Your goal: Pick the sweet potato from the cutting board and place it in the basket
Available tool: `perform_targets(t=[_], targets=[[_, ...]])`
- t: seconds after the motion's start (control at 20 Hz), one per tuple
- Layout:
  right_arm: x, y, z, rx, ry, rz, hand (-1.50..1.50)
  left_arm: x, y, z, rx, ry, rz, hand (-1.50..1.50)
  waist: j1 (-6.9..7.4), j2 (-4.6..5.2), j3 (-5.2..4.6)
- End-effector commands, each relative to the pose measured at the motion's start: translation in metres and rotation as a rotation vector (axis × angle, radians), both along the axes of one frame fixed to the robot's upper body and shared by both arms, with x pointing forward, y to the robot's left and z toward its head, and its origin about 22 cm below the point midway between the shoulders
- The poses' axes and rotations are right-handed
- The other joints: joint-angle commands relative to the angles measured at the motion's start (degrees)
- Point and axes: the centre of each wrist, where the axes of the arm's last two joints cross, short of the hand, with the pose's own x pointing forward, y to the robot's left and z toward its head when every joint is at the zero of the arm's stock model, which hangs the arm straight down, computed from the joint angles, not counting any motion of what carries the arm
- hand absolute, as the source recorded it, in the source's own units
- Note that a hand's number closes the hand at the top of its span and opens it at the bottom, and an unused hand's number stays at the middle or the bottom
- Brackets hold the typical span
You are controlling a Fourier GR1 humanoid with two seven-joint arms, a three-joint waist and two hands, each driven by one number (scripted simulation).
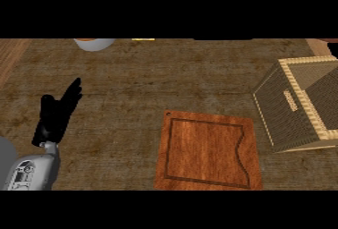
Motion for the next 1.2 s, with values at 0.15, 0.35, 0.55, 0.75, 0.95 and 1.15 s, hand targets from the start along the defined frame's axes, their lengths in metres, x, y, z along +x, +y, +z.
perform_targets(t=[0.15, 0.35, 0.55, 0.75, 0.95, 1.15], targets=[[0.001, -0.063, -0.020, 0.046, 0.042, 0.028, 1.50, 0.001, -0.015, -0.011, -0.003, -0.015, 0.004, 0.00, 0.40, 0.17, 0.02], [0.019, -0.073, -0.042, 0.024, 0.097, 0.042, 1.50, 0.010, -0.012, -0.003, 0.009, -0.011, -0.015, 0.00, 0.75, 0.25, 0.00], [0.011, -0.076, -0.080, 0.055, 0.097, 0.039, 1.50, -0.022, 0.005, -0.019, -0.006, -0.006, -0.013, 0.00, 0.87, 0.13, 0.00], [0.016, -0.083, -0.098, 0.272, 0.119, -0.020, 1.50, 0.004, -0.022, -0.004, -0.004, -0.015, -0.018, 0.00, 0.46, 0.16, 0.03], [0.008, -0.096, -0.124, 0.344, 0.102, 0.008, -1.50, -0.002, -0.009, -0.006, -0.022, -0.007, 0.005, 0.00, 0.39, 0.07, 0.02], [0.008, -0.081, -0.125, 0.363, -0.035, 0.029, -1.50, 0.007, -0.020, 0.008, 0.001, -0.015, -0.001, 0.00, 0.47, 0.07, 0.02]])
